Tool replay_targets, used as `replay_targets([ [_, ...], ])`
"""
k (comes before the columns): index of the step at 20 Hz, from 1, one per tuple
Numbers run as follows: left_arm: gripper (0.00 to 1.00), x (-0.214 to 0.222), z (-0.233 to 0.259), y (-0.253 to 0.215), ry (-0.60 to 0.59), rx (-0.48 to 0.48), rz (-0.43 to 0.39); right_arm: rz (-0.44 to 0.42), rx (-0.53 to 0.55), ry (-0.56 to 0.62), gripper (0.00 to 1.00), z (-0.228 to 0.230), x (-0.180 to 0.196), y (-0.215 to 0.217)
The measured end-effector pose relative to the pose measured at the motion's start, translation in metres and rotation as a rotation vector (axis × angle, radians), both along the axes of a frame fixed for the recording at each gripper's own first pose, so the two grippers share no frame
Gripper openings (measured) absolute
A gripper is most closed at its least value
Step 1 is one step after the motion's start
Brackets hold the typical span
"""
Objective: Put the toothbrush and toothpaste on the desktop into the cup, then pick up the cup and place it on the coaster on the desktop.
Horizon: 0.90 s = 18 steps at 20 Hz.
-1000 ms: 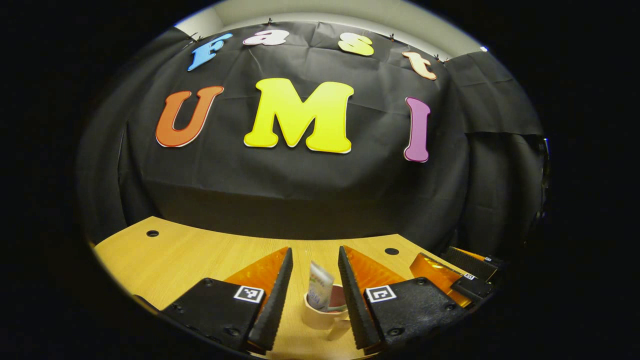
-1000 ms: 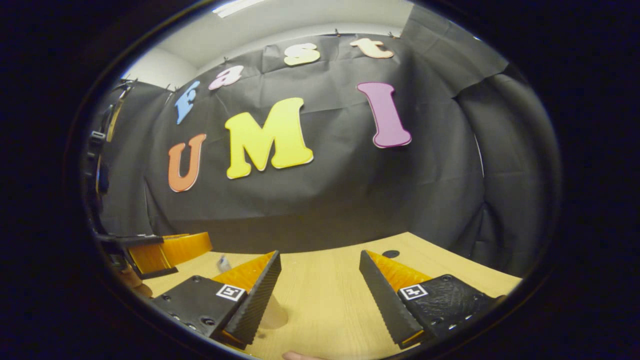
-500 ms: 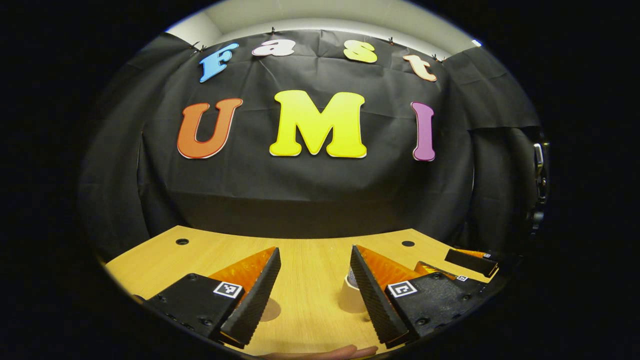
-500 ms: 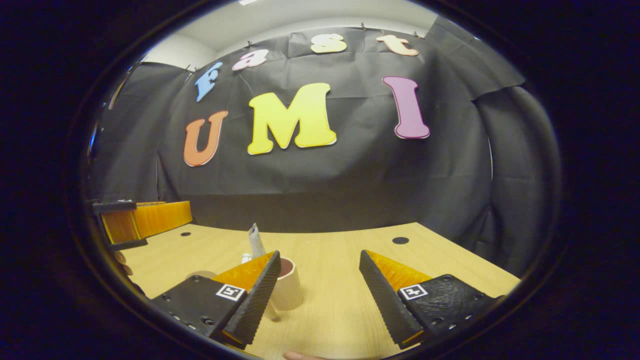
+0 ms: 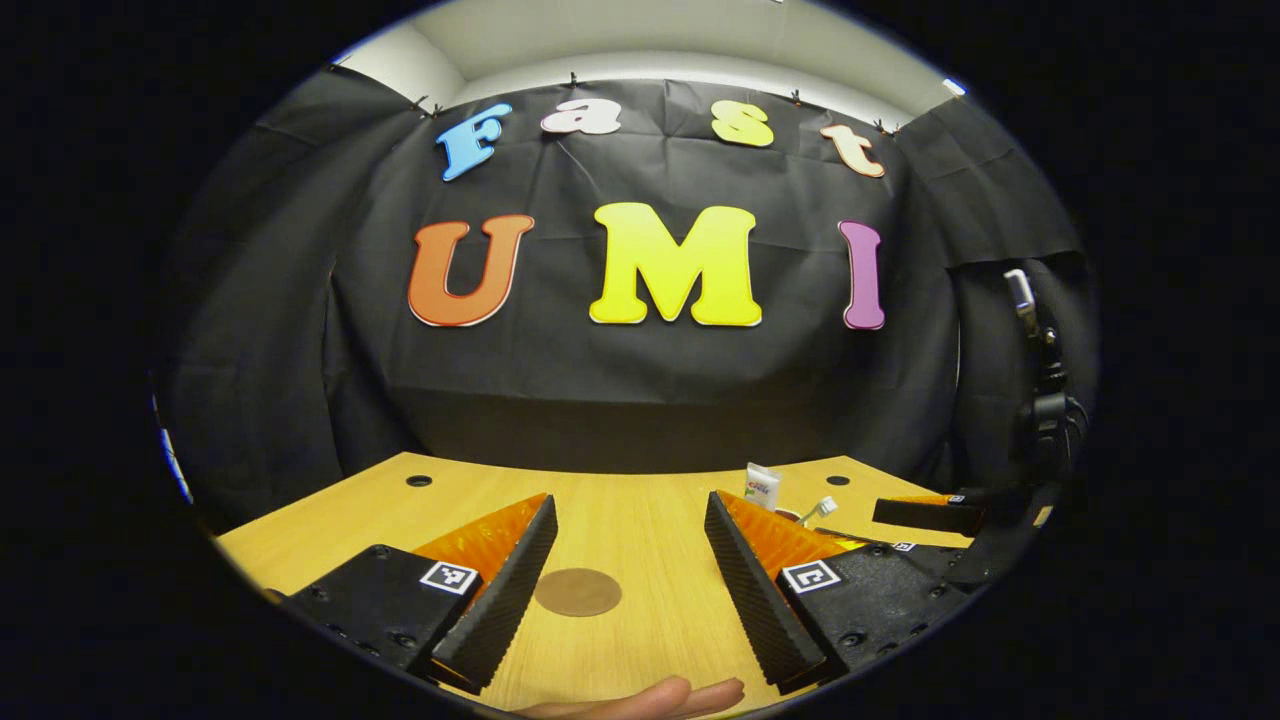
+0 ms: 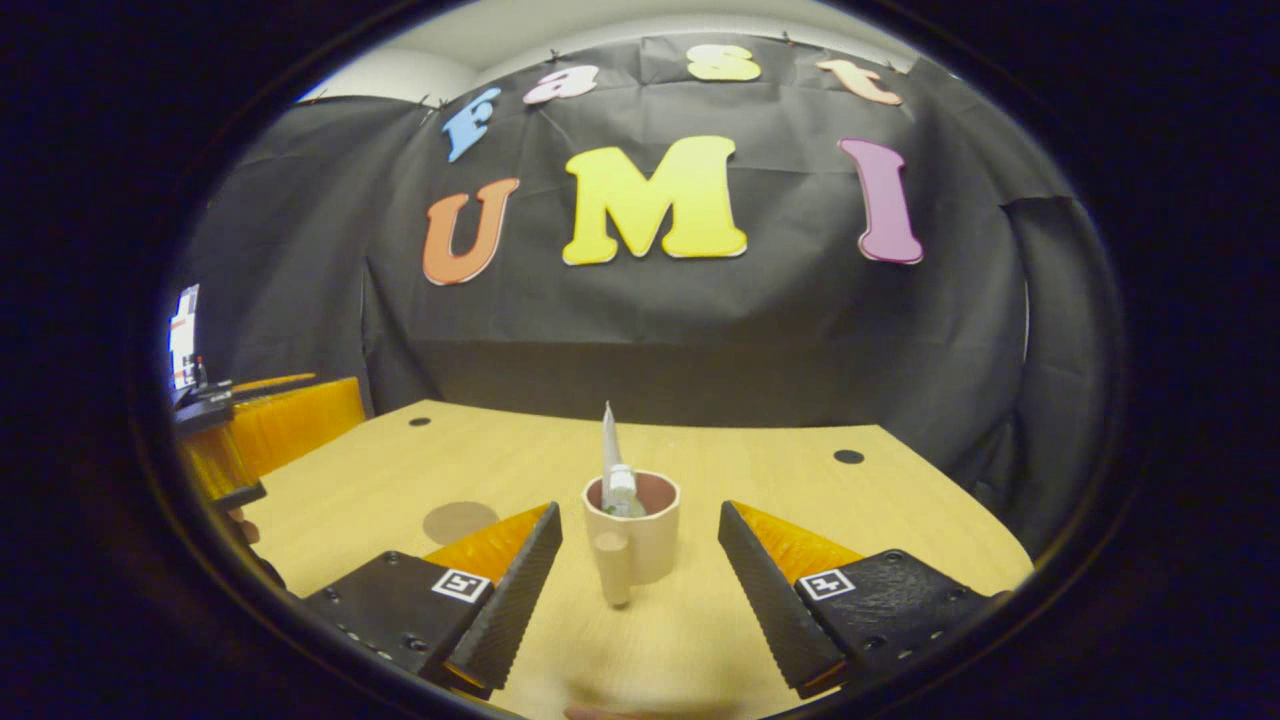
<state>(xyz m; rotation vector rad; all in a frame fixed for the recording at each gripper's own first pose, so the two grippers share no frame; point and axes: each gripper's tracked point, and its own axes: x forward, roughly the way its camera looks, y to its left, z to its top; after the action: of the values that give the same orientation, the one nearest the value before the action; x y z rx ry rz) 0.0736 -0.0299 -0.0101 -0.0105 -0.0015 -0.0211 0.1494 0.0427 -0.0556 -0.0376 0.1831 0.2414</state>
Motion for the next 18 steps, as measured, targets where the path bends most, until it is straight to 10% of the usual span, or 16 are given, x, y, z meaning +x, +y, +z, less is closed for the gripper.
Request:
replay_targets([
  [18,0.95,-0.022,-0.020,0.059,-0.001,0.000,0.046,-0.107,-0.160,0.679,0.89,-0.073,0.068,0.019],
])
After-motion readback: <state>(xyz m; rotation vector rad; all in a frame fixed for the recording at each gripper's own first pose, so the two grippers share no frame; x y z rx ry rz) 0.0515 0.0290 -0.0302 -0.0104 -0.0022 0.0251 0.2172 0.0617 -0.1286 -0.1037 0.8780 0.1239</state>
